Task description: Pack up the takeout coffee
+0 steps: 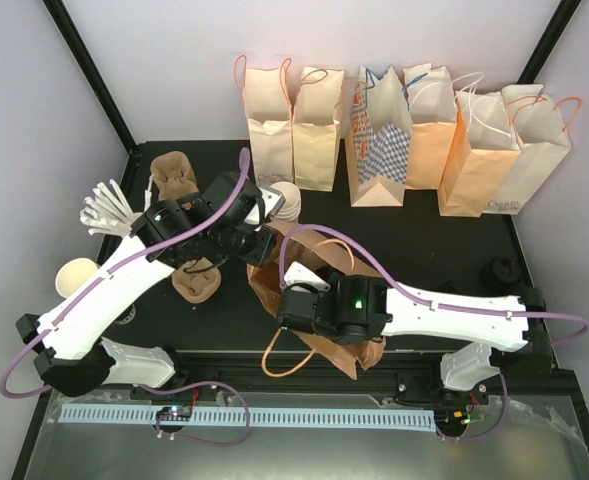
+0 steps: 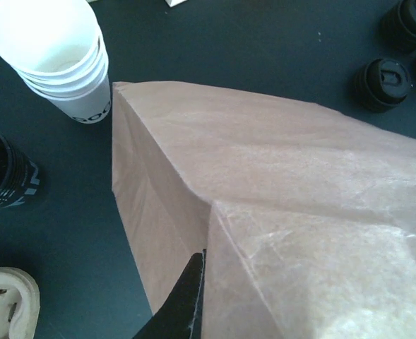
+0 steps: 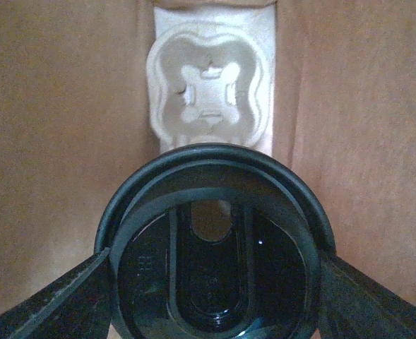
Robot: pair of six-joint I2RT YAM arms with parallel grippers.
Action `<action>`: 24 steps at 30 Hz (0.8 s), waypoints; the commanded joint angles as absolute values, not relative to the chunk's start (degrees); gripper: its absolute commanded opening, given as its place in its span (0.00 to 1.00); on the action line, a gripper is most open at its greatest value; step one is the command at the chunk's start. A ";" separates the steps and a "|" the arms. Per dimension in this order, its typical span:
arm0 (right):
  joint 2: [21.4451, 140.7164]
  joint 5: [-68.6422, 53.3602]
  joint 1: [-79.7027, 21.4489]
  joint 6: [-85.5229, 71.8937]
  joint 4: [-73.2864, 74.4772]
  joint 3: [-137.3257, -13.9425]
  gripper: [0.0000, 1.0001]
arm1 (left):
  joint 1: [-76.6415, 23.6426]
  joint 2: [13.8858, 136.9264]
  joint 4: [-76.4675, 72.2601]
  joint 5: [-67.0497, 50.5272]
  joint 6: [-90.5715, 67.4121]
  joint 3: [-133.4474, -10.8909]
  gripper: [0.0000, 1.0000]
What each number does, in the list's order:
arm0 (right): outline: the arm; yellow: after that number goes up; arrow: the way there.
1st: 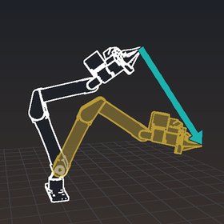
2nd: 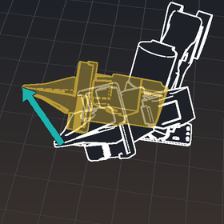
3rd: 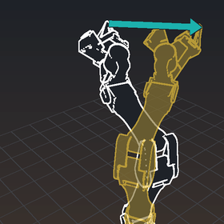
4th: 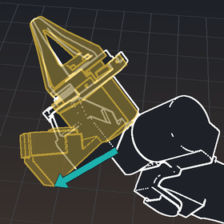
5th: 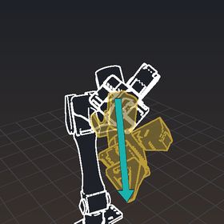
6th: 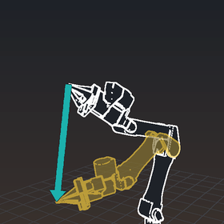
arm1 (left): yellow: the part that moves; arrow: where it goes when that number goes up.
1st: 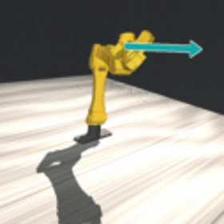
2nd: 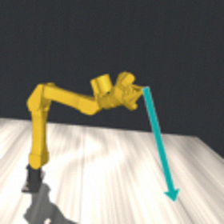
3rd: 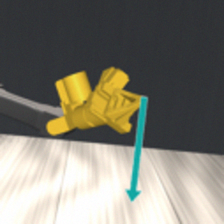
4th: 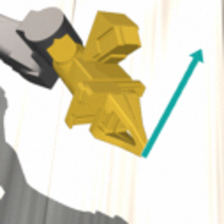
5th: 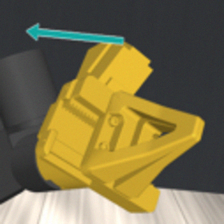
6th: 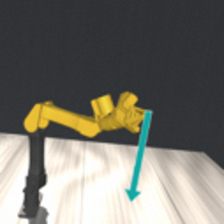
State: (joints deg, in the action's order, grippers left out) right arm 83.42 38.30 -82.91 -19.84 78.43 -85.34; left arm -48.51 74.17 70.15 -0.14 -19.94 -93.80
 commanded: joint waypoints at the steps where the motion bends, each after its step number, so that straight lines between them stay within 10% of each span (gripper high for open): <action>1: 83.78 45.41 -83.05 -20.27 77.32 -83.89 0.46 | -49.12 73.74 66.68 -2.89 -18.29 -91.86 0.02; 24: 78.74 36.26 -80.33 -20.43 69.91 -72.79 0.46 | -49.13 72.31 65.61 -3.69 -19.17 -89.80 0.01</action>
